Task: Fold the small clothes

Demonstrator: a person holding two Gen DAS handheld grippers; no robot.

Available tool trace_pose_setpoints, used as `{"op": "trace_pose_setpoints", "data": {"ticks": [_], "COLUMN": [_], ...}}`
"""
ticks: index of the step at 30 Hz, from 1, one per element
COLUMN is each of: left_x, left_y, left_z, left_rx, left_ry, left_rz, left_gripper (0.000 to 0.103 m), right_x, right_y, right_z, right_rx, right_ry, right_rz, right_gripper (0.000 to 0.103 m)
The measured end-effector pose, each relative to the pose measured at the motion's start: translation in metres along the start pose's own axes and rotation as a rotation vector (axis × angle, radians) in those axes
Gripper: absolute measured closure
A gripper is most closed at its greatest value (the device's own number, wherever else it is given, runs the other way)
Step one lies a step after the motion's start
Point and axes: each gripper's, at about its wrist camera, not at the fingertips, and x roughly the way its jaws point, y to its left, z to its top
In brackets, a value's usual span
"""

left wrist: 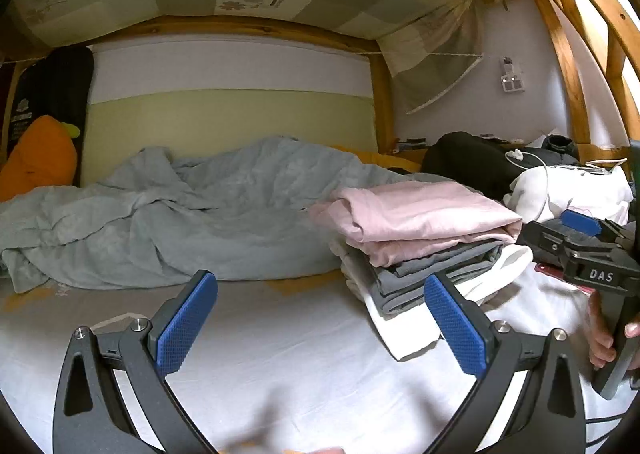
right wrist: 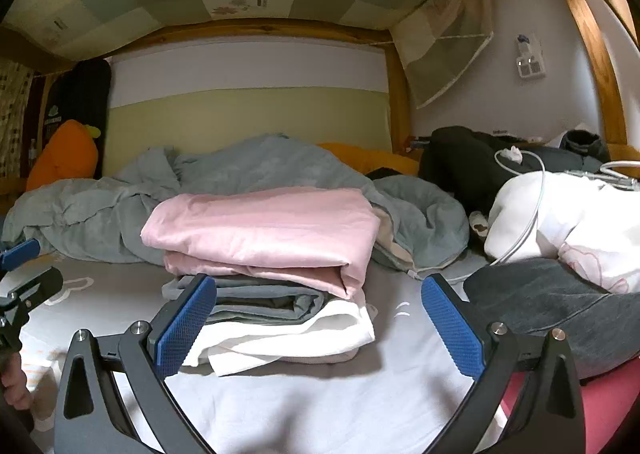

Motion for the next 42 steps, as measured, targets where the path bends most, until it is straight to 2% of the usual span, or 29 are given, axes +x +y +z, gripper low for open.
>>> {"op": "trace_pose_setpoints", "data": {"ticks": [10,42], "left_x": [0.0000,0.0003], "left_y": [-0.0067,-0.0078], "left_z": [-0.0003,-0.0012], "left_rx": [0.039,0.053], "left_ry": [-0.016,-0.020], "left_rz": [0.012,0.036], "left_gripper": [0.000,0.000], "right_x": [-0.0007,0.0034], "right_y": [0.0022,-0.0055], "right_z": [-0.0009,-0.0015], "right_rx": [-0.002,0.019], "right_ry": [0.002,0.021], "right_rz": [-0.022,-0.023], "right_gripper": [0.000,0.000]}}
